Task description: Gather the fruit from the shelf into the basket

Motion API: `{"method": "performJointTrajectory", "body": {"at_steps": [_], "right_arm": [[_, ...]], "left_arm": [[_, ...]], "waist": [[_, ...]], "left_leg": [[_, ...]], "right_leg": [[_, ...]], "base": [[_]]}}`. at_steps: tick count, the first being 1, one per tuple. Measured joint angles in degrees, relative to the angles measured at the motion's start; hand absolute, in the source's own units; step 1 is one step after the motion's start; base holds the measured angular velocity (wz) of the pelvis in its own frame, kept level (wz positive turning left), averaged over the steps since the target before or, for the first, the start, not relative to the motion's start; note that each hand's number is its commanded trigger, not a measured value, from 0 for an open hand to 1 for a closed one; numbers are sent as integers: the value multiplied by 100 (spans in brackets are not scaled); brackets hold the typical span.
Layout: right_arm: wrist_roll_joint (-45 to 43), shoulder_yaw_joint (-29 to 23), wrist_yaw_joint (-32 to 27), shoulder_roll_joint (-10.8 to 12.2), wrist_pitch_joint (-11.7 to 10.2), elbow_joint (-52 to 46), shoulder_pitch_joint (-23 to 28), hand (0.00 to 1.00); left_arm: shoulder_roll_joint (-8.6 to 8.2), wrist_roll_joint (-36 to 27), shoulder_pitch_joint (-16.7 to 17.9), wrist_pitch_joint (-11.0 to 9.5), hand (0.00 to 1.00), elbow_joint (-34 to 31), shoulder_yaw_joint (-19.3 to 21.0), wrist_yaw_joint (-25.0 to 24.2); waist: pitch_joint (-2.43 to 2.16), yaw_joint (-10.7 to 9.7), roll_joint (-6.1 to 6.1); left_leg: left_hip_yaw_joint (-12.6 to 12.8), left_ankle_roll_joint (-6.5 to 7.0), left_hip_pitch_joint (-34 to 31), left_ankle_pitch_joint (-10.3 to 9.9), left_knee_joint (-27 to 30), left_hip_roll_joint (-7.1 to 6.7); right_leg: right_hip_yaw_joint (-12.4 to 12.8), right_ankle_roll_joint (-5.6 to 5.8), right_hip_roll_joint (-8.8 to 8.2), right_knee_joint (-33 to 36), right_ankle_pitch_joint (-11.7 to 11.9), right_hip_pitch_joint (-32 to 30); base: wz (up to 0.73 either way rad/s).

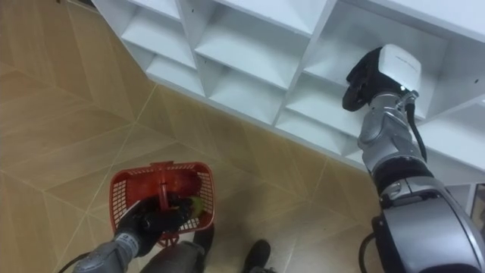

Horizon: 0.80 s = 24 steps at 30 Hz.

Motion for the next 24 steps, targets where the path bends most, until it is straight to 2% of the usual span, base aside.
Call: {"method": "performJointTrajectory", "body": {"at_steps": [6, 9, 13, 15, 16, 17, 19, 20, 21, 24], "right_arm": [[1, 2, 18, 2, -3, -66, -12, 100], [-3, 1, 156, 14, -5, -200, 64, 100], [43, 3, 333, 23, -13, -1027, 427, 100], [42, 3, 395, 70, -19, -1268, 626, 100], [44, 5, 449, 89, -43, -1377, 731, 100], [63, 5, 511, 112, -71, -1440, 799, 100], [142, 6, 565, 116, -82, -1710, 956, 100], [137, 41, 614, 162, -78, -1908, 1230, 100], [127, 42, 622, 289, -78, -2193, 1581, 100], [137, 82, 768, 473, -87, -2684, 1909, 100]], "left_arm": [[2, -17, -34, 0, 100, 3, -44, 0], [1, 2, -16, 1, 100, 8, -43, -1], [2, 3, -9, 15, 100, 5, -39, 12], [4, -2, 8, 15, 100, 3, -41, 26], [-1, -2, 11, 15, 100, -20, -50, 36], [-2, -4, 47, 15, 100, -125, -53, 51], [-32, 5, 68, 14, 100, -293, -68, 108], [-53, 10, 131, 14, 100, -399, -68, 149], [-62, 7, 249, 14, 100, -497, -66, 153], [-109, -1, 414, 10, 100, -785, -64, 170]], "waist": [[0, -51, -1], [-1, -198, 0], [-9, -410, -5], [-44, -486, -23], [-85, -529, -32], [-153, -621, -28], [-175, -679, -38], [-197, -735, -43], [-280, -781, -60], [-380, -946, -24]], "left_leg": [[-4, 0, 120, 0, 9, -2], [-10, 0, 330, 0, -43, 3], [-1, 5, 721, -5, -158, -3], [15, 3, 945, -3, -253, -9], [33, 3, 1043, -3, -296, -13], [33, 3, 1089, -3, -312, -13], [44, 2, 1216, -2, -349, -13], [44, 1, 1387, -1, -404, -11], [69, -3, 1552, -3, -468, -9], [154, -8, 1901, -7, -611, -6]], "right_leg": [[-1, -1, 0, -8, 1, 136], [-42, 1, 9, -133, 3, 394], [-20, 17, 27, -271, 6, 786], [0, 27, 33, -331, 2, 980], [16, 35, 33, -345, -5, 1063], [12, 36, 36, -378, -5, 1116], [12, 37, 38, -417, -5, 1240], [0, 40, 52, -499, -5, 1427], [0, 47, 65, -601, -3, 1605], [65, 66, 85, -722, 1, 1900]], "base": [[0], [4], [-1], [-3], [-4], [-3], [0], [0], [0], [-13]]}}
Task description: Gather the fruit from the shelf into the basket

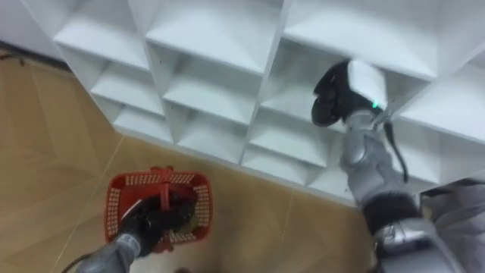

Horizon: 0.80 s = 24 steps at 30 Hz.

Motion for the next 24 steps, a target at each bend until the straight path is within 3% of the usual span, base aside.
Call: {"method": "performJointTrajectory", "body": {"at_steps": [5, 13, 18, 20, 24], "right_arm": [[26, 35, 161, 54, -1, -372, 108, 100], [81, 153, 573, 356, -111, -963, 891, 100], [256, 160, 905, 517, -105, -1077, 1238, 100], [330, 214, 1047, 526, -95, -1078, 1288, 100], [356, 268, 1229, 535, -90, -1123, 1348, 100]], "left_arm": [[-72, -27, 6, 1, 100, -9, -66, -2], [-165, -46, 53, 9, 100, -38, -232, 77], [-195, 1, 58, 16, 100, -39, -391, 76], [-207, 0, 61, 49, 100, -39, -471, 70], [-197, 4, 62, 72, 100, -49, -483, 58]], "waist": [[-72, -168, 63], [-106, -316, 117], [-98, -359, 235], [-73, -361, 283], [-74, -455, 286]], "left_leg": [[-16, -19, 406, -1, -125, 1], [-24, -35, 743, 8, -305, -18], [-18, -33, 775, 8, -374, -17], [-25, -33, 833, 8, -407, -27], [-145, -33, 849, 8, -423, -89]], "right_leg": [[36, 15, 45, -186, 35, 416], [-17, 31, 69, -382, 66, 815], [-33, 44, 57, -390, 60, 813], [-45, 54, 48, -394, 38, 862], [-102, 60, 35, -409, 1, 915]], "base": [[-3], [3], [0], [0], [11]]}}
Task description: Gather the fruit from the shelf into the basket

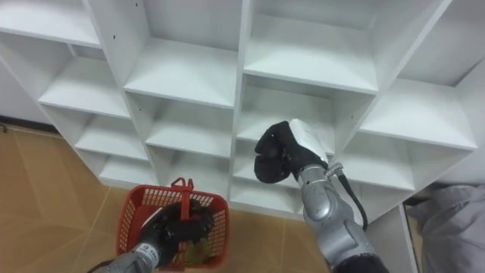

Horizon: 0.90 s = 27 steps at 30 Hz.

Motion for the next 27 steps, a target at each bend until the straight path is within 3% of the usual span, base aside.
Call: {"method": "performJointTrajectory", "body": {"at_steps": [4, 8, 11, 16, 27], "right_arm": [[315, 177, 67, 25, 43, -207, 156, 100], [550, 393, 231, 255, 50, -209, 240, 100], [685, 553, 370, 290, 54, -209, 282, 100], [742, 565, 595, 389, 59, -209, 304, 100], [764, 781, 865, 385, 189, -208, 350, 100]], "left_arm": [[3, -2, 4, 29, 100, -27, -45, -2], [-41, -1, 10, 62, 100, -164, -83, -32], [-56, -2, 11, 62, 100, -201, -90, -99], [-60, -2, 30, 63, 100, -296, -127, -128], [-46, -2, 43, 96, 100, -303, -314, -141]], "waist": [[0, 33, -1], [-1, 25, -3], [-2, 34, -9], [-2, 56, -7], [3, 150, 14]], "left_leg": [[-24, 0, -1, 0, -21, -13], [-25, 1, 49, 0, -73, -24], [-23, 1, 83, 0, -107, -29], [-15, 1, 81, 0, -111, -29], [-34, 0, 67, -1, -109, -27]], "right_leg": [[2, 10, -4, 1, -23, -7], [-5, 16, -4, -36, -30, 39], [-15, 22, -3, -81, -33, 85], [-6, 26, -1, -86, -36, 87], [-8, 25, 1, -80, -36, 73]], "base": [[6], [0], [0], [0], [0]]}}
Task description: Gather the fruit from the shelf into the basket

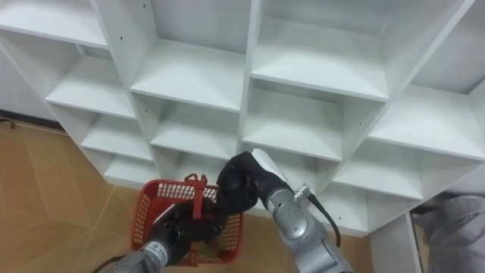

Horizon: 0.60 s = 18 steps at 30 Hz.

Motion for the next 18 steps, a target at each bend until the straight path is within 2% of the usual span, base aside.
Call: {"method": "performJointTrajectory", "body": {"at_steps": [5, 9, 16, 18], "right_arm": [[5, 35, 67, 16, 82, 58, -3, 100], [7, 34, 64, 85, 99, 271, -31, 100], [4, 44, 58, 115, 106, 446, -150, 100], [3, 49, 56, 114, 106, 456, -160, 100]], "left_arm": [[3, 3, 75, 45, 100, 0, -19, 0], [-2, 10, 119, 47, 100, 0, -31, 0], [0, 10, 127, 45, 100, 0, -43, -1], [2, 13, 127, 44, 100, 0, -42, -1]], "waist": [[1, 27, 10], [5, 159, 15], [30, 295, -7], [51, 308, -34]], "left_leg": [[3, 0, -2, 0, 0, -1], [-3, 0, 8, 0, 2, 4], [-69, 0, -27, 0, 30, 0], [-117, 0, -76, 0, 48, -1]], "right_leg": [[-2, 0, 1, 0, 0, 3], [-7, -2, 3, 6, 2, 6], [-91, -2, -9, -4, 1, 17], [-117, -1, -13, -11, 0, -3]], "base": [[0], [1], [4], [10]]}}
